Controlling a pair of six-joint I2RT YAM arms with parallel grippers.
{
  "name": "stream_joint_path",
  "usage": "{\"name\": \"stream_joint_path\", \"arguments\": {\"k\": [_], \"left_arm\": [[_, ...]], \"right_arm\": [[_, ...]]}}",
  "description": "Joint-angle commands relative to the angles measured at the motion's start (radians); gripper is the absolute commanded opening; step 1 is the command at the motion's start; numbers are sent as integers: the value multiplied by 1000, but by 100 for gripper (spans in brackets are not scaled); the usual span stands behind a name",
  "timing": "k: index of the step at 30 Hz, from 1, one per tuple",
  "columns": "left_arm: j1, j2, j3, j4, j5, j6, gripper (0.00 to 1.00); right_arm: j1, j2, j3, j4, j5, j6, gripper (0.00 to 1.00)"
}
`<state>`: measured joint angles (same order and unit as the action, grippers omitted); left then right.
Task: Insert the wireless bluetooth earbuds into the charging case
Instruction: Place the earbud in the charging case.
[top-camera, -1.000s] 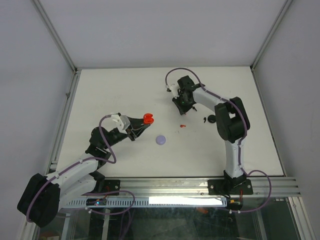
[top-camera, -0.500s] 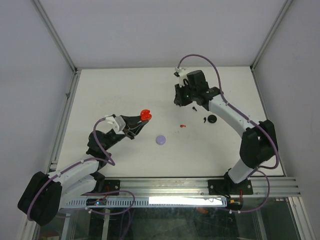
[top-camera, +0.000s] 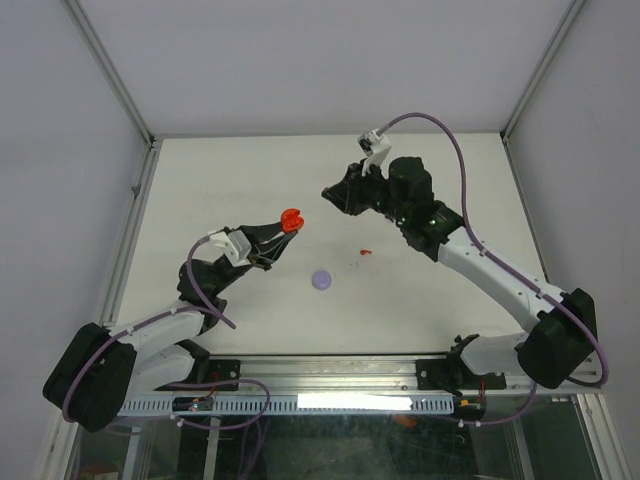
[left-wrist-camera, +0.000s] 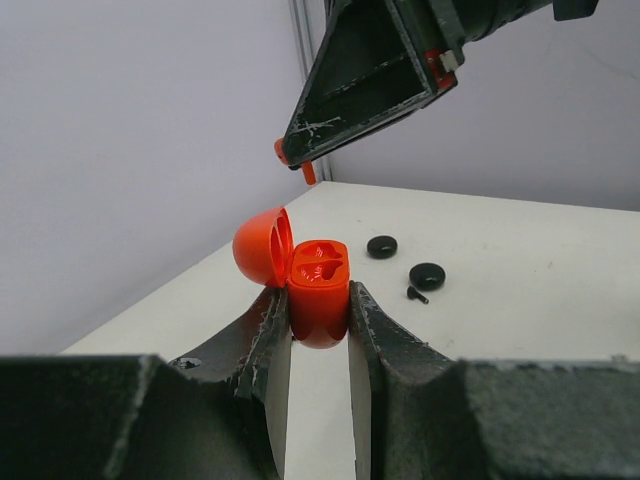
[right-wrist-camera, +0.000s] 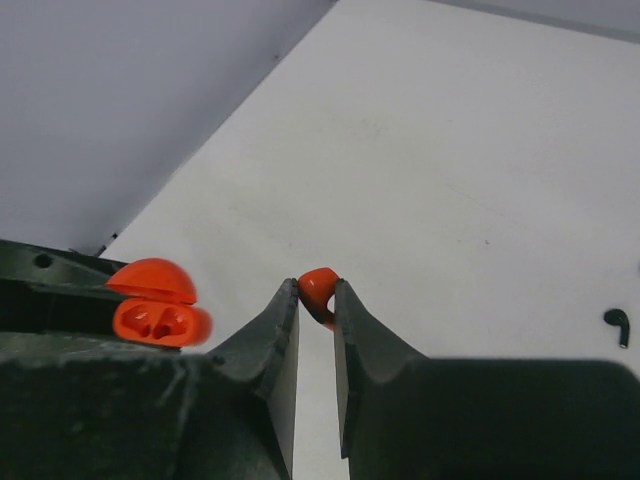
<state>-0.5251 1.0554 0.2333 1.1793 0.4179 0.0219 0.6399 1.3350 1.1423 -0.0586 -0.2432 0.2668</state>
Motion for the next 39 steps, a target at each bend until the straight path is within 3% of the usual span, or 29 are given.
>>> {"name": "stream_joint_path", "arguments": {"k": [1, 9, 18, 39], "left_arm": [[-13, 24, 37, 153, -13, 36, 4], [-13, 43, 52, 206, 2, 54, 6], [-13, 55, 58, 255, 17, -4, 6], [-13, 57, 60, 281, 34, -31, 6]], "right_arm": [[47, -93, -59, 238, -34, 78, 13], [106, -175, -178, 452, -98, 140, 12], [152, -142, -208, 594, -147, 165, 12], [188, -68, -166, 592, -156, 160, 12]]}}
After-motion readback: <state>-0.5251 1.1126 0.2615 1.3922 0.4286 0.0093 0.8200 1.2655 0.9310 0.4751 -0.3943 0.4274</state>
